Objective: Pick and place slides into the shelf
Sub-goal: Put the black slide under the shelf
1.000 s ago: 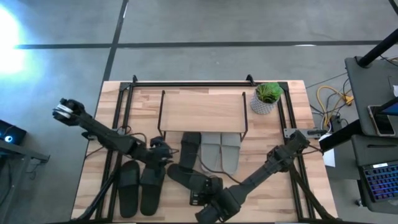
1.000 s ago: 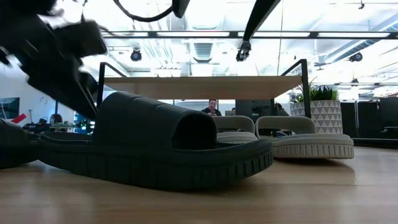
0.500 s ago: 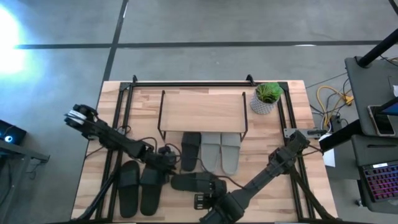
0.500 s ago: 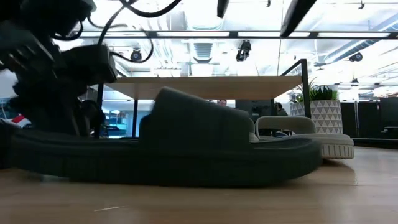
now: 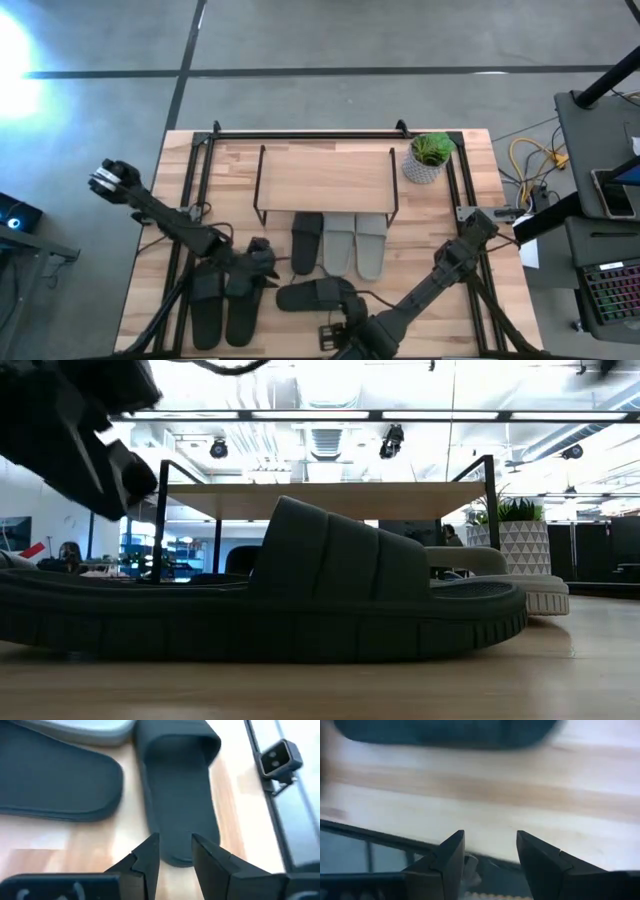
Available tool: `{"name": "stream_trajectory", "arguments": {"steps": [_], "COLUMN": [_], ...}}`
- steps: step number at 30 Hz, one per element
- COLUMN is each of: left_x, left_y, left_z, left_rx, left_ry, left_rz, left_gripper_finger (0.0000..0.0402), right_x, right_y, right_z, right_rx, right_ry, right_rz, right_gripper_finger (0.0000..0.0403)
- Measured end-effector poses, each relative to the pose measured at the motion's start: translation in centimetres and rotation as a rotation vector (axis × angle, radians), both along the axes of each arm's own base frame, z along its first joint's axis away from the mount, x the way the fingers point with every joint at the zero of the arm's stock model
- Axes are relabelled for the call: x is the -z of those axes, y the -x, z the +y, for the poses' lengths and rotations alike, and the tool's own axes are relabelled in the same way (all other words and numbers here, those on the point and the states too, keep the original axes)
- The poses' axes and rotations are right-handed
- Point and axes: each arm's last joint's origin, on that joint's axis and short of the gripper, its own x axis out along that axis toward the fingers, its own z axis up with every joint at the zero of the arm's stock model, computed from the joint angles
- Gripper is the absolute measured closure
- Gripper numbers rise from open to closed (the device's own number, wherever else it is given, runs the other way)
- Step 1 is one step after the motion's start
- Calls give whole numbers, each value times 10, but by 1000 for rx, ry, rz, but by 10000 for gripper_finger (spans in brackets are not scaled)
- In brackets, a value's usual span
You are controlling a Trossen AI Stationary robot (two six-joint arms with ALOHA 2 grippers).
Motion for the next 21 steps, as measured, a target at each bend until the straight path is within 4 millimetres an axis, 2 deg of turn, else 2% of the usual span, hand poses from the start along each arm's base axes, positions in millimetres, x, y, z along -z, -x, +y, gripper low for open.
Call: {"name": "stream_trajectory", "arguments": {"steps": [3, 6, 8, 13, 16, 21], "left_x": [3, 9, 14, 25, 28, 24], "left_y": [7, 7, 5, 2, 0, -1], "left_z": [5, 10, 10, 7, 5, 4], "left_rx": [-62, -87, -79, -56, -47, -1], "left_ry": [-70, -83, -82, -86, -85, -67], "left_rz": [-18, 3, 22, 65, 76, 59], "left_gripper_finger": [304, 304, 305, 330, 346, 358], "right_x": [2, 4, 5, 6, 6, 6], "right_y": [14, 23, 24, 17, 12, 4], "right_z": [4, 4, 3, -3, -10, -20], "right_rx": [60, 73, 75, 94, 86, 102], "right_ry": [-5, 5, 3, 53, 96, 247], "right_rz": [95, 189, 213, 149, 118, -5], "right_gripper_finger": [236, 262, 293, 382, 384, 345]}}
